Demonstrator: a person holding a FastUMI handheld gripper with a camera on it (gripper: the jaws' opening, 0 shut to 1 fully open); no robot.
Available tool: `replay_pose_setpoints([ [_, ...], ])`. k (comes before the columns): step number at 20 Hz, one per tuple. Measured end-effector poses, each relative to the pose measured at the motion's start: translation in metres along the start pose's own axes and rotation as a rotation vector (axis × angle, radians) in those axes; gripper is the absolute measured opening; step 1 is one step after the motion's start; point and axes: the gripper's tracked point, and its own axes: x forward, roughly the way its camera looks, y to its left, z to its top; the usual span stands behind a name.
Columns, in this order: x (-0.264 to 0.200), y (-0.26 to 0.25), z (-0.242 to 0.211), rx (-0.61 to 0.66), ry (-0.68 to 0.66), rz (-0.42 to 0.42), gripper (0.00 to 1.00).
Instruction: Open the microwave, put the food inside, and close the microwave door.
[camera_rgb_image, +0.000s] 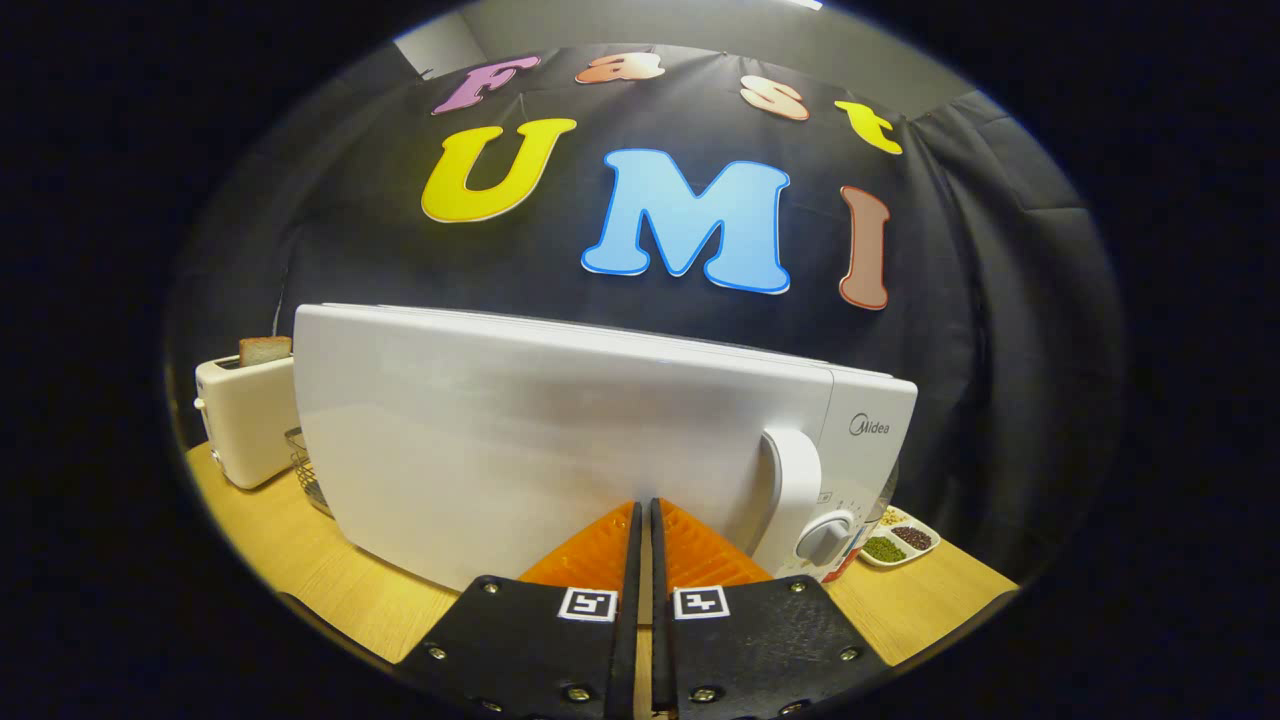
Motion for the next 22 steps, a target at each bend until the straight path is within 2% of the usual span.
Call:
replay_pose_setpoints([
  [8,-0.087,0.018,0.059,0.037,-0.007,0.106,0.06],
  [18,-0.186,0.029,0.192,0.046,-0.162,0.15,0.06],
  [20,-0.196,0.018,0.223,0.027,-0.216,0.102,0.14],
  [22,-0.208,0.012,0.248,0.042,-0.258,0.058,0.28],
])
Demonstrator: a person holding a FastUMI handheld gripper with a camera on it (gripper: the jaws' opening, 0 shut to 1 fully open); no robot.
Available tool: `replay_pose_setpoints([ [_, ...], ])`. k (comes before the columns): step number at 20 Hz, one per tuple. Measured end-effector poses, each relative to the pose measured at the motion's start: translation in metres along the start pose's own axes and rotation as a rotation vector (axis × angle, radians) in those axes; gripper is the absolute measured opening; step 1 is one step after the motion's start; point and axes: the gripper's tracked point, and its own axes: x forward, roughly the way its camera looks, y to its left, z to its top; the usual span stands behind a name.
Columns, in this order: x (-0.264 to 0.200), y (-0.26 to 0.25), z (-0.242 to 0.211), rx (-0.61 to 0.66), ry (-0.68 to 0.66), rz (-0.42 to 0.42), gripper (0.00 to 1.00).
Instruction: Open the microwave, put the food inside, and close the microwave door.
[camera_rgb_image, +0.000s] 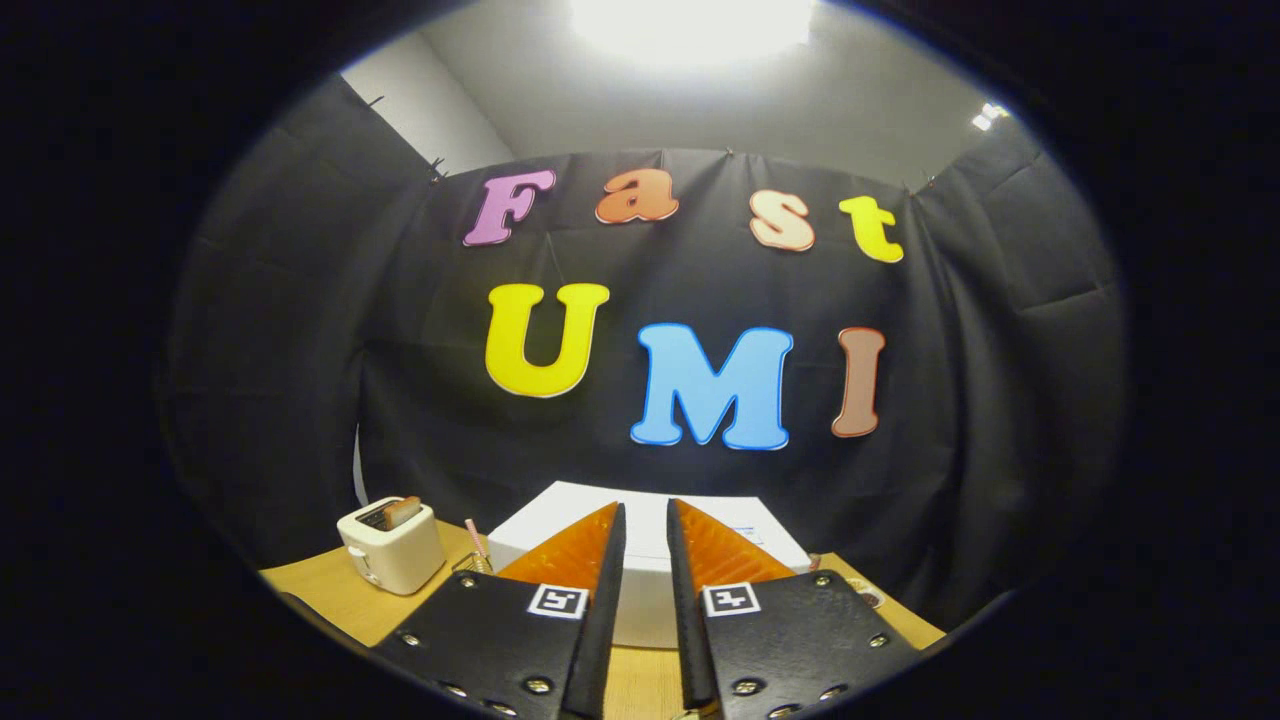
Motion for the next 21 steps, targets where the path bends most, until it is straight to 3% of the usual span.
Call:
replay_pose_setpoints([
  [1,-0.004,0.004,0.007,0.017,0.005,0.003,0.47],
  [3,-0.013,0.016,0.026,0.053,0.002,0.05,0.74],
  [5,-0.017,0.012,0.048,0.028,-0.04,0.044,0.95],
  [7,-0.024,0.018,0.06,0.003,-0.069,0.051,0.99],
  [12,-0.036,0.031,0.077,-0.011,-0.12,0.092,0.96],
  [21,-0.027,0.028,0.056,-0.001,-0.066,0.099,0.96],
])
